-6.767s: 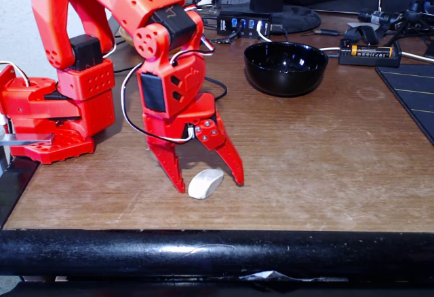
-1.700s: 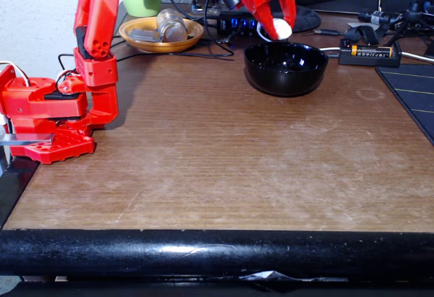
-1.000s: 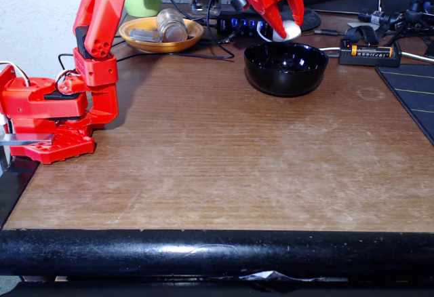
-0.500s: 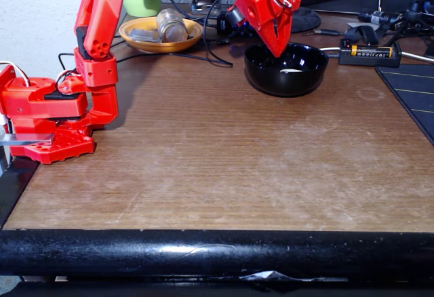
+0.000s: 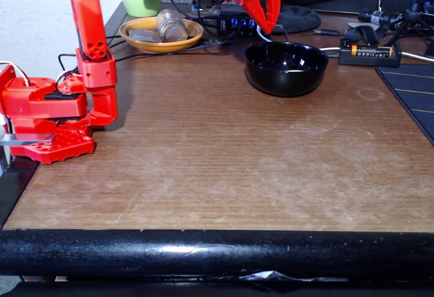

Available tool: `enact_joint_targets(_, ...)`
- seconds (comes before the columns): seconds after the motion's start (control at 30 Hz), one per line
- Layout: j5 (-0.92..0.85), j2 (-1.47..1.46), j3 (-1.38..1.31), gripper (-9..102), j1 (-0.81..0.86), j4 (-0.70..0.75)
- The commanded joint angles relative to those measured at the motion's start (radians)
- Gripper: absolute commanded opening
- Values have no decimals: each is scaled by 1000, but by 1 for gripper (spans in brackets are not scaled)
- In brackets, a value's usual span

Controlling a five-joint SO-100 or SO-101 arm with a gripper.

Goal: Ramasse la gomme et mets-la dans le bol.

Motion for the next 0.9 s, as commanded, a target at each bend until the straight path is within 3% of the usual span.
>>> enact_joint_targets(0.0, 15, 210, 91, -6, 87, -25)
enact_joint_targets(0.37, 9, 658, 517, -6, 252, -75)
enact_joint_targets(0.6, -6, 1011, 834, -6, 253, -87)
enact_joint_targets(0.87, -17, 1253, 1017, -6, 242, -11)
